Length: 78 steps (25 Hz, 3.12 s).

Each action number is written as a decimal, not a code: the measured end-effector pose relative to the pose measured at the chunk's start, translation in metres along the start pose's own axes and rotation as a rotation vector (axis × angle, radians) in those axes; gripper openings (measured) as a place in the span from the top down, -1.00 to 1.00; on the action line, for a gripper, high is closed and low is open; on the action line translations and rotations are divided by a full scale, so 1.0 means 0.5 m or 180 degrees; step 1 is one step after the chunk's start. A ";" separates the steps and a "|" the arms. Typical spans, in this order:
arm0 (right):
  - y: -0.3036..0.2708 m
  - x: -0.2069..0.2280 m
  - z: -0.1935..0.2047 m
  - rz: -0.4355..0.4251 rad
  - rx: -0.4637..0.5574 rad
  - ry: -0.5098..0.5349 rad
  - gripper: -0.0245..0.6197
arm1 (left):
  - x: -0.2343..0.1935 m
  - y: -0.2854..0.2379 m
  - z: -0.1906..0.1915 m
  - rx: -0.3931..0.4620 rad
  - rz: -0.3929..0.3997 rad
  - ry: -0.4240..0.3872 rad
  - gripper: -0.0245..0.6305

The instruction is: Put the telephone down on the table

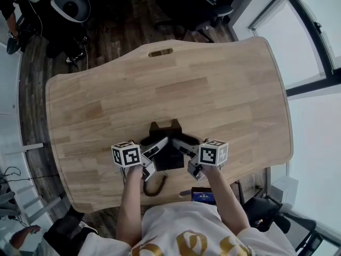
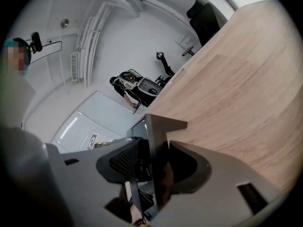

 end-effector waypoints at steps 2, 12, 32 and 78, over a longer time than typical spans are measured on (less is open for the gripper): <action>0.001 0.000 0.000 0.0009 0.0012 -0.0012 0.29 | 0.000 -0.001 -0.001 0.0001 0.0008 0.0004 0.19; 0.007 -0.001 0.007 0.0111 0.0112 -0.0105 0.30 | 0.005 0.000 0.001 0.0042 -0.0126 0.0001 0.19; 0.089 -0.025 0.009 0.0411 0.0254 0.0016 0.57 | 0.028 0.062 0.016 0.0235 -0.0410 -0.0273 0.05; 0.247 -0.331 -0.023 0.1136 0.1199 0.2022 0.89 | 0.323 0.263 0.123 0.1685 -0.0589 -0.2257 0.90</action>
Point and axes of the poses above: the fingertips, and each gripper's own axes: y backward along the fingers, x to its right, z out of its underside, the point moved 8 cm from there along y, backward along the fingers, and after that the axes turned 13 degrees about y, right-handed, at the moved point
